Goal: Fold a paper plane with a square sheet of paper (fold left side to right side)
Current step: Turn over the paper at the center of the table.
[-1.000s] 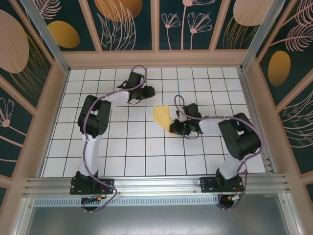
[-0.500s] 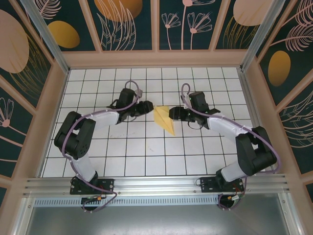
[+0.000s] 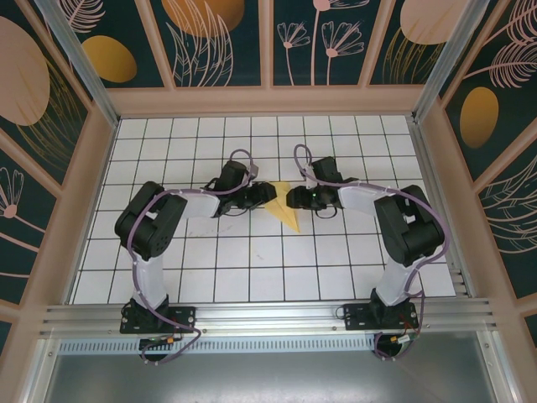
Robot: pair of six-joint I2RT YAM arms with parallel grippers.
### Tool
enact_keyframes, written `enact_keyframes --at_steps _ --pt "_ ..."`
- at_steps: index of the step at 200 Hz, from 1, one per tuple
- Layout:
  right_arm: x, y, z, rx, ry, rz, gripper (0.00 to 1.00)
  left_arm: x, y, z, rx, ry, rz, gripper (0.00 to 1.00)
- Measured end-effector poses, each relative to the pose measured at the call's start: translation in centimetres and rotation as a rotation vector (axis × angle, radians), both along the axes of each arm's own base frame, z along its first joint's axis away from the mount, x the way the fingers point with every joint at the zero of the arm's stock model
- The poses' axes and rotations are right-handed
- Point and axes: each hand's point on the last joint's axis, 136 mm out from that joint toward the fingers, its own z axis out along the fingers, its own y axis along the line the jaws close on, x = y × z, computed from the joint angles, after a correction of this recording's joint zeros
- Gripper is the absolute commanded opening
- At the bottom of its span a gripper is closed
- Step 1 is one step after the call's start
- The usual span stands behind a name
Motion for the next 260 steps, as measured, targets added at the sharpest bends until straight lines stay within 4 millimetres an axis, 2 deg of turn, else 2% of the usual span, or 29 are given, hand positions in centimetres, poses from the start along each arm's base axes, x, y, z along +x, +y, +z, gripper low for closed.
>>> enact_keyframes --at_steps 27,66,94,121,134,157,175,188,201,221,242,260 --pt "-0.1 -0.4 -0.5 -0.024 0.009 -0.008 0.41 0.6 -0.9 0.3 -0.016 -0.009 -0.012 0.49" --pt "-0.1 -0.5 -0.9 -0.036 0.014 -0.010 0.34 0.9 -1.8 -0.6 -0.022 0.012 -0.027 0.48" --pt "0.0 -0.7 -1.0 -0.042 0.014 -0.014 0.35 1.0 -2.3 -1.0 -0.029 0.027 -0.035 0.38" --pt "0.2 -1.0 -0.9 -0.039 0.013 -0.025 0.46 1.4 -3.0 -1.0 -0.044 0.031 -0.046 0.23" --pt "0.2 -1.6 -0.2 -0.028 0.002 -0.042 0.52 1.6 -3.2 -0.7 -0.053 0.023 -0.051 0.13" --pt "-0.2 -3.7 2.4 0.034 -0.039 -0.089 0.66 1.8 -3.6 0.0 -0.063 0.004 -0.062 0.05" --pt "-0.7 -5.8 5.5 0.131 -0.107 -0.124 0.80 1.8 -3.7 0.9 -0.067 -0.021 -0.073 0.04" --pt "-1.2 -7.2 7.8 0.212 -0.160 -0.144 0.90 1.9 -3.7 2.9 -0.078 -0.060 -0.081 0.04" --pt "-1.9 -8.0 9.9 0.295 -0.206 -0.144 0.97 1.9 -3.7 6.2 -0.103 -0.125 -0.091 0.04" --pt "-3.3 -8.2 13.0 0.440 -0.262 -0.109 0.99 1.5 -3.6 13.5 -0.172 -0.266 -0.107 0.04" --pt "-4.7 -7.3 16.2 0.568 -0.309 -0.030 0.99 0.7 -3.4 21.9 -0.264 -0.422 -0.128 0.04" --pt "-6.0 -6.1 18.9 0.650 -0.357 0.063 0.99 -0.5 -3.1 27.4 -0.338 -0.528 -0.156 0.04"
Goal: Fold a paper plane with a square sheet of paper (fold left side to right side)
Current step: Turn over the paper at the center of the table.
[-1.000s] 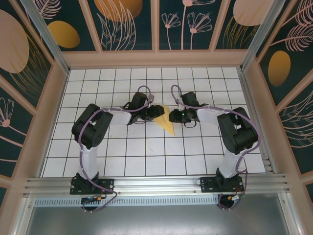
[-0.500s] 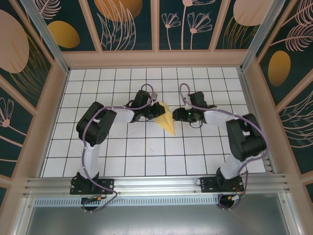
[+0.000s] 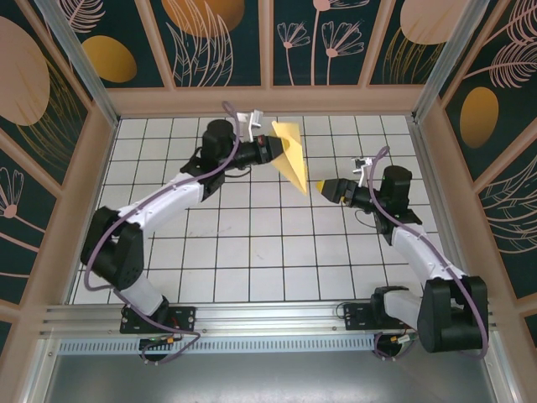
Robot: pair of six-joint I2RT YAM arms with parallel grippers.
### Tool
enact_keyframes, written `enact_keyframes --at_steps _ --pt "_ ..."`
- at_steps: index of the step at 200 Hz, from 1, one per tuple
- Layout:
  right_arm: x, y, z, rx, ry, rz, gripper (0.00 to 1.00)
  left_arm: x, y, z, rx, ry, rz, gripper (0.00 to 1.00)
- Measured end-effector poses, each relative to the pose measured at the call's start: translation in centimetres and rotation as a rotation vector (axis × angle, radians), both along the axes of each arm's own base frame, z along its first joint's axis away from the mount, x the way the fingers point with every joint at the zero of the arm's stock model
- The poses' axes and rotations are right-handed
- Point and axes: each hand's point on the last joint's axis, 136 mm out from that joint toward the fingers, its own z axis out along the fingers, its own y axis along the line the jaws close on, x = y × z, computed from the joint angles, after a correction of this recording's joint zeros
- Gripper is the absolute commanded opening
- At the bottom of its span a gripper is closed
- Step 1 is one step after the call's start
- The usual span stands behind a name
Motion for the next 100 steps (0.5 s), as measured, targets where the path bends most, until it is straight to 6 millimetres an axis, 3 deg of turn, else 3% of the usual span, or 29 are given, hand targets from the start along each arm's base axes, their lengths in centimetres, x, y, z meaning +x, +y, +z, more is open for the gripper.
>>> enact_keyframes --at_steps 24,58,74,100 --pt "-1.8 2.0 2.3 0.048 -0.071 0.117 0.99 -1.3 0.0 3.5 -0.064 -0.057 -0.049 0.04" --pt "-3.0 4.3 4.2 0.077 -0.109 0.225 0.98 -2.2 -0.3 3.5 -0.080 -0.024 -0.102 0.04" --pt "-2.9 4.7 4.9 0.086 -0.120 0.239 0.92 -2.4 -0.3 3.5 -0.084 -0.015 -0.117 0.04" --pt "-2.5 4.9 6.0 0.094 -0.140 0.243 0.72 -2.9 -0.4 3.2 -0.093 0.001 -0.142 0.04"
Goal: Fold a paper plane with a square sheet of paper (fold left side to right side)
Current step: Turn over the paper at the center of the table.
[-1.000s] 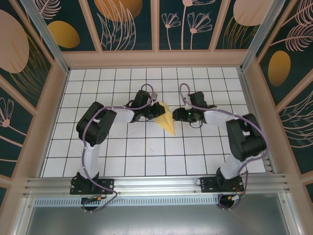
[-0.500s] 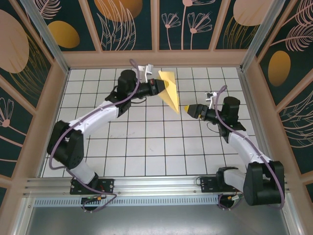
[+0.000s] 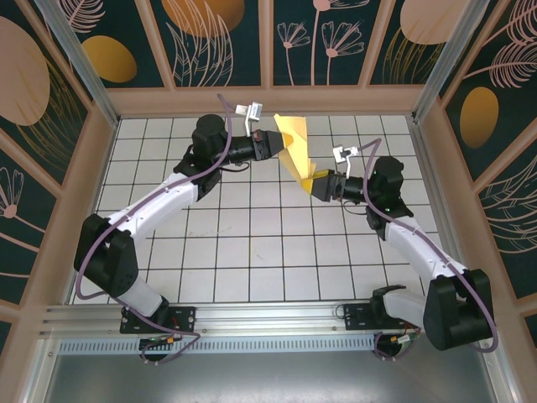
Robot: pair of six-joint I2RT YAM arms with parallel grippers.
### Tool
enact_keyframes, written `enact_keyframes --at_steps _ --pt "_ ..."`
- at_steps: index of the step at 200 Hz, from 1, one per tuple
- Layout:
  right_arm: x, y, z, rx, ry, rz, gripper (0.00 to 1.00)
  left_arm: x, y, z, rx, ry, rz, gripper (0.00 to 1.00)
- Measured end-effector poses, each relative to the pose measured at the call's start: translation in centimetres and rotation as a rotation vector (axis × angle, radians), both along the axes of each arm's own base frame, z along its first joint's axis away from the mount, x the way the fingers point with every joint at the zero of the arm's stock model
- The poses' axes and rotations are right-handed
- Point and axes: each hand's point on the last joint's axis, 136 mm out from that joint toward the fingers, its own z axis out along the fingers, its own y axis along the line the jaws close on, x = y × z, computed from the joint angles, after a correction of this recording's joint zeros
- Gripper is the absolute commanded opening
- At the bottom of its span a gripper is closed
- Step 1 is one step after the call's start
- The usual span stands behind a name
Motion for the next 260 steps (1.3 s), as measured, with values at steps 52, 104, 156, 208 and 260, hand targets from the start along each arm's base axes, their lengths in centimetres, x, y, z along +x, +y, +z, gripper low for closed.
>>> enact_keyframes --at_steps 52,104,156,208,260 --pt "0.3 0.3 0.8 -0.008 -0.024 0.000 0.28 -0.2 -0.2 -0.7 0.005 0.026 -0.023 0.12" --pt "1.7 0.0 -0.4 -0.089 0.022 -0.078 0.09 1.1 0.4 -3.2 0.108 0.030 0.067 0.52" --pt "5.6 -1.3 -2.9 -0.481 0.042 -0.479 0.06 1.2 8.6 -1.9 0.260 -0.080 0.509 0.62" --pt "5.1 -1.4 -9.8 -1.087 0.042 -0.768 0.06 -2.2 18.3 2.7 0.192 -0.181 0.894 0.61" --pt "4.8 0.9 -17.1 -1.587 -0.057 -0.836 0.09 -2.6 21.5 1.4 0.246 -0.148 1.040 0.61"
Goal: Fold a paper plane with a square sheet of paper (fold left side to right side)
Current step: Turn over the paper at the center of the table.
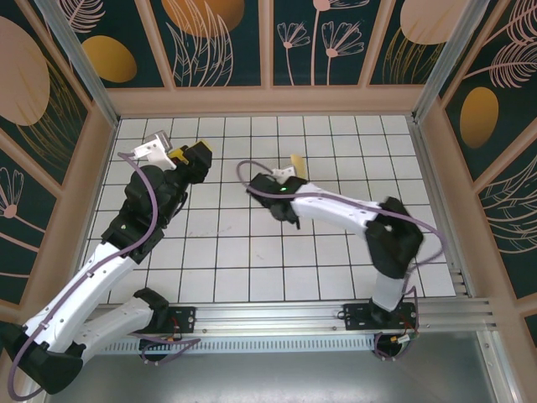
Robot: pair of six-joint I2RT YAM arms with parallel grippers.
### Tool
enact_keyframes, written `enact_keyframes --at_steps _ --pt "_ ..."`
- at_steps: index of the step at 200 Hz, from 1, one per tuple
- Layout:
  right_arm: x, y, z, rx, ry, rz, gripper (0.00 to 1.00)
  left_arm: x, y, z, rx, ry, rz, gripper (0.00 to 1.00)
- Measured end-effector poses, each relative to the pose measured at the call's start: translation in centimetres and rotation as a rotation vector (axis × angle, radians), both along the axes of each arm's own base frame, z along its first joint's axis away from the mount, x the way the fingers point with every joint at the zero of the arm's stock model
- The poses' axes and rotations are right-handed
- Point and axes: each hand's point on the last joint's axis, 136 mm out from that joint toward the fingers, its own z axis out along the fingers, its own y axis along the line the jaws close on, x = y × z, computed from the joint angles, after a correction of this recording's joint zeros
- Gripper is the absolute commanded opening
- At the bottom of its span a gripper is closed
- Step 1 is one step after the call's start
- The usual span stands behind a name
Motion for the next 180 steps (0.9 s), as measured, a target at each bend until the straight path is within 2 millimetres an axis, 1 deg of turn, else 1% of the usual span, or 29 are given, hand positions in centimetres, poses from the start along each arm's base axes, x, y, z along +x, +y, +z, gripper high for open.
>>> enact_keyframes --at_steps 17,36,60,68,81,104,123,137,146,158,167,172,180 --pt "0.1 1.4 -2.0 -0.102 0.011 0.014 0.10 0.0 0.2 -0.3 0.007 0.010 0.010 0.61" --pt "0.0 2.7 -4.2 -0.169 0.035 0.032 0.13 0.1 0.1 -0.5 0.010 0.015 0.010 0.61" --pt "0.0 3.7 -6.7 -0.219 0.077 0.045 0.20 0.2 0.0 -0.9 0.016 0.024 0.009 0.62" --pt "0.0 3.9 -7.4 -0.230 0.092 0.049 0.25 0.3 0.0 -1.1 0.019 0.029 0.007 0.62" --pt "-0.1 4.0 -8.2 -0.237 0.115 0.052 0.35 0.4 -0.2 -1.4 0.024 0.037 0.005 0.62" --pt "-0.6 4.4 -8.6 -0.221 0.149 0.070 0.55 0.6 -0.5 -1.8 0.031 0.048 -0.005 0.67" --pt "-1.3 4.7 -8.1 -0.148 0.167 0.085 0.69 0.8 -0.9 -2.3 0.036 0.061 -0.021 0.70" --pt "-2.4 4.6 -6.9 -0.056 0.183 0.104 0.80 1.1 -1.2 -2.7 0.039 0.074 -0.024 0.72" --pt "-3.2 4.4 -5.5 0.020 0.181 0.111 0.85 1.3 -1.4 -3.1 0.038 0.085 -0.027 0.72" --pt "-4.1 4.1 -3.1 0.135 0.165 0.132 0.89 1.6 -1.7 -3.7 0.038 0.103 -0.031 0.73" --pt "-4.5 3.5 -1.1 0.234 0.143 0.136 0.90 1.8 -2.1 -4.3 0.036 0.122 -0.044 0.73" --pt "-4.8 3.2 -0.4 0.277 0.135 0.142 0.90 1.9 -2.3 -4.5 0.035 0.130 -0.051 0.72" --pt "-4.8 2.1 1.0 0.367 0.118 0.136 0.90 2.2 -3.0 -5.2 0.031 0.148 -0.074 0.72"
